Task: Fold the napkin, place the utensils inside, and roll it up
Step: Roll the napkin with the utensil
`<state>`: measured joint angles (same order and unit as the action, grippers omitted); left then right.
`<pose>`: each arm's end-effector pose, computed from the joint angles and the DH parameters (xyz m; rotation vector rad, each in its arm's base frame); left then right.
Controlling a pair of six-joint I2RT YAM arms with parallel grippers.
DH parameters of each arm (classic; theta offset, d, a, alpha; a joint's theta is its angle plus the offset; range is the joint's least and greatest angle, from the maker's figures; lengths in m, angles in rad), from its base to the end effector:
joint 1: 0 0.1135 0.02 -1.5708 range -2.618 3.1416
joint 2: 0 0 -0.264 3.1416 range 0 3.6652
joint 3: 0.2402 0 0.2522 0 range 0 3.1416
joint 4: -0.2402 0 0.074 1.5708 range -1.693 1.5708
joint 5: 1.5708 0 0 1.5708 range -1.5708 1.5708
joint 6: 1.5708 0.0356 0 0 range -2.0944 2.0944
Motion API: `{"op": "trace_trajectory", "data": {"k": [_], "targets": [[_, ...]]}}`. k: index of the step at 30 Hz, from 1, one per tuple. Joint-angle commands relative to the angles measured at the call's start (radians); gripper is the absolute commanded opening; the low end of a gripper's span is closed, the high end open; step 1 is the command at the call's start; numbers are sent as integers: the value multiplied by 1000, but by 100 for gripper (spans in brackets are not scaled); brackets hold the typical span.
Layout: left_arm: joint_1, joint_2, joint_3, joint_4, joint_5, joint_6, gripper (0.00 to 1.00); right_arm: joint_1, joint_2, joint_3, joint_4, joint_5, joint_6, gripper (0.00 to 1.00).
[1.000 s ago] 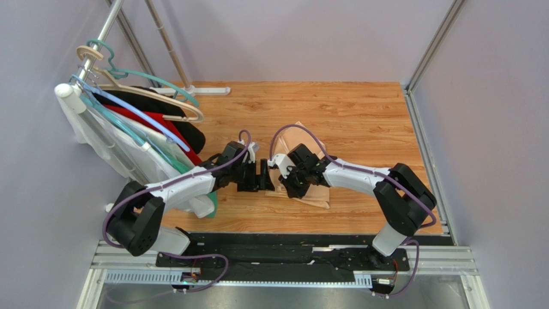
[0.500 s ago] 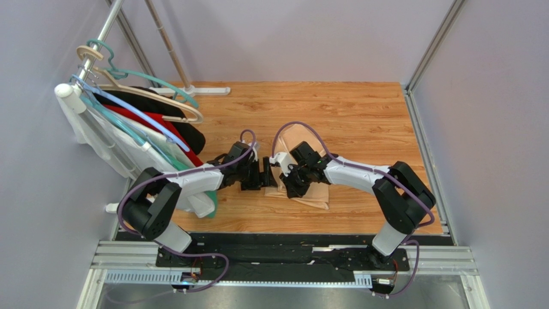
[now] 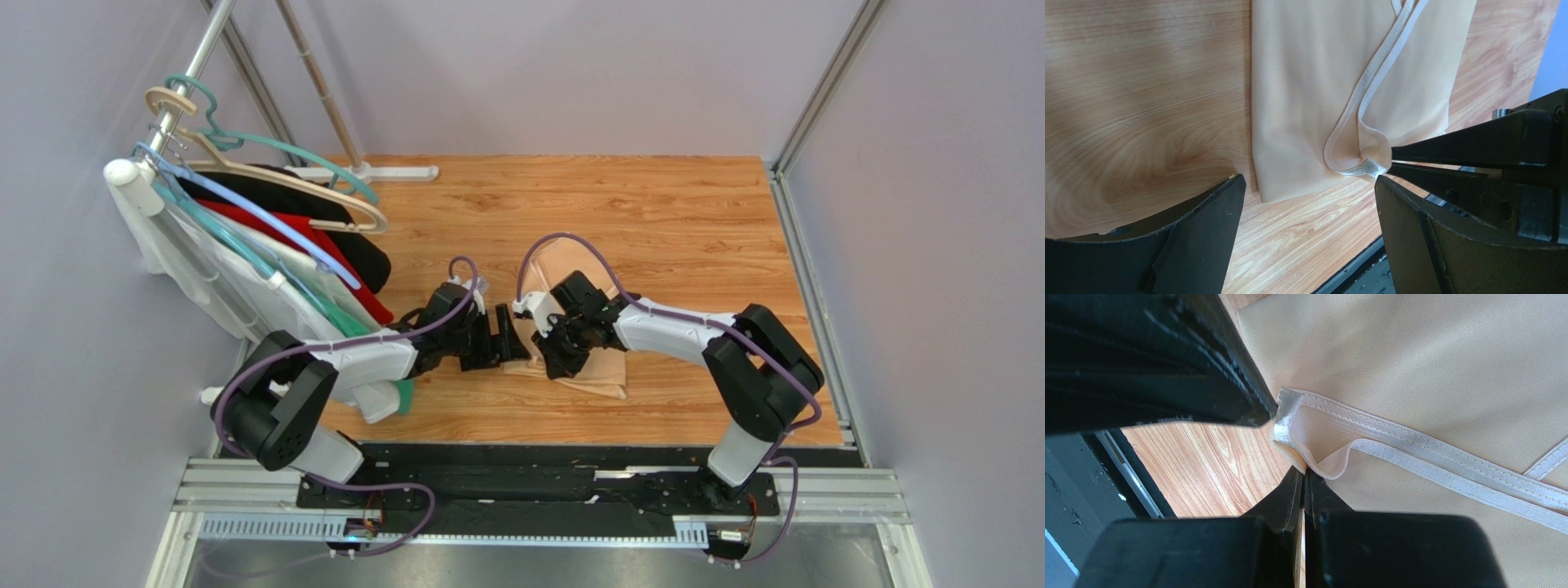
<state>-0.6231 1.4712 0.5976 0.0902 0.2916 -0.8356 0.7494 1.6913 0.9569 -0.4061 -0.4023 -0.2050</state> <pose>0.2162 -0.1680 0.1506 -0.1163 2.5651 -0.9901 0.2235 0.2270 0.1589 -1.3727 2.3879 0.7021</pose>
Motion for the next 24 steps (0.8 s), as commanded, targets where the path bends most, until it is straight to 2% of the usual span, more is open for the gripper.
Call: {"op": "trace_trajectory", "data": {"k": [1, 4, 8, 12, 15, 16, 23, 24], "targets": [[-27, 37, -4, 65, 30, -31, 88, 1, 11, 33, 29, -4, 19, 0], [-33, 47, -5, 82, 24, -31, 89, 1, 15, 32, 33, -9, 27, 0], [-35, 51, 10, 24, -12, -16, 89, 1, 7, 26, 41, -4, 32, 0], [-35, 49, 5, -30, -48, -16, 84, 1, -8, 11, 61, -13, 41, 0], [-43, 67, 2, -30, -52, -13, 74, 1, -12, 2, 76, -16, 50, 0], [-46, 75, 4, -29, -51, -14, 66, 1, -13, -3, 79, -18, 55, 0], [-61, 110, 31, -26, -71, -16, 41, 1, -10, -9, 93, -21, 61, 0], [-63, 107, 31, -30, -74, -13, 31, 2, -12, -9, 96, -18, 61, 0]]}}
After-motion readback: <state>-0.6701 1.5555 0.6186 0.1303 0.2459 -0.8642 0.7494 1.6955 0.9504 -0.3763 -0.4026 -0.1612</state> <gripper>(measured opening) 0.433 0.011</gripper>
